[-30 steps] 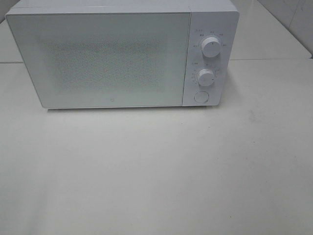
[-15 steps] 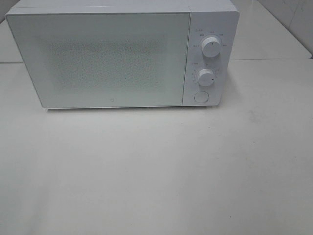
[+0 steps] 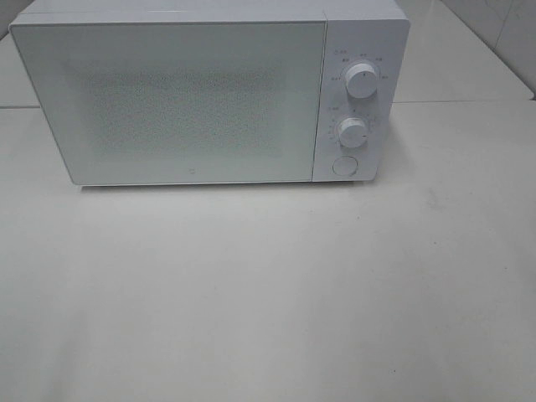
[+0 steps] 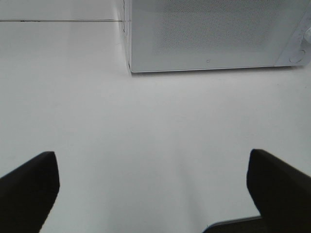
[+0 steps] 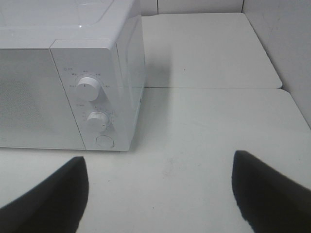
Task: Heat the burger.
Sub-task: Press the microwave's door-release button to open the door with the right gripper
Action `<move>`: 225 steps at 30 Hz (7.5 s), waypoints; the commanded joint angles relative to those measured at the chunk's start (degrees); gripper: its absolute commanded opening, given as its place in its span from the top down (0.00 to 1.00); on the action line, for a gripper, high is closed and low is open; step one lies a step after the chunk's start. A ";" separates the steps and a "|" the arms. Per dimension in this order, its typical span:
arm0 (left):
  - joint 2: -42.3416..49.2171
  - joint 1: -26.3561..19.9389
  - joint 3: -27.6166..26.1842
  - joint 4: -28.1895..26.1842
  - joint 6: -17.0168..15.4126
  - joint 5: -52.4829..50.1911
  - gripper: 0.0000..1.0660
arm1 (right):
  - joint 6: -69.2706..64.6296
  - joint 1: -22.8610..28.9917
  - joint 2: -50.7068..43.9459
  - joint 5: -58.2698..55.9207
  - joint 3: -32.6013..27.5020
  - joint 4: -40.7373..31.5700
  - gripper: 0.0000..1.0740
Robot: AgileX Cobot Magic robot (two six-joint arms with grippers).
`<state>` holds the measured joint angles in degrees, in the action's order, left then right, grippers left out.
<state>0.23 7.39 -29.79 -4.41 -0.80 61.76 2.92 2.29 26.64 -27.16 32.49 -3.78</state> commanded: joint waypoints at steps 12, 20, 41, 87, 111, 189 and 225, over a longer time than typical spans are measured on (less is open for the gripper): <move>1.09 -0.11 0.11 -0.34 -0.17 -0.52 0.08 | 0.23 -0.29 20.80 18.79 -0.11 0.06 0.29; 1.09 -0.11 0.11 -0.34 -0.17 -0.52 0.08 | 0.23 -0.29 29.39 26.41 -0.11 0.06 0.29; 1.09 -0.11 0.11 -0.34 -0.17 -0.52 0.08 | 0.40 -0.11 50.59 69.39 -13.18 -3.15 0.31; 1.09 -0.11 0.11 -0.34 -0.17 -0.52 0.08 | 2.06 42.74 75.11 97.63 -7.96 -41.94 0.32; 1.09 -0.11 0.11 -0.34 -0.17 -0.52 0.08 | -72.02 42.74 76.83 95.63 -7.96 -44.58 1.00; 1.09 -0.11 0.11 -0.29 -0.17 -0.52 0.08 | -76.15 29.16 96.66 80.56 17.99 -40.57 1.00; 1.09 -0.11 0.11 -0.29 -0.17 -0.52 0.08 | -75.80 29.05 101.70 97.57 26.30 -41.60 1.00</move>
<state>0.23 7.39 -29.79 -4.41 -0.80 61.76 -73.68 33.17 128.46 59.19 54.49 -49.96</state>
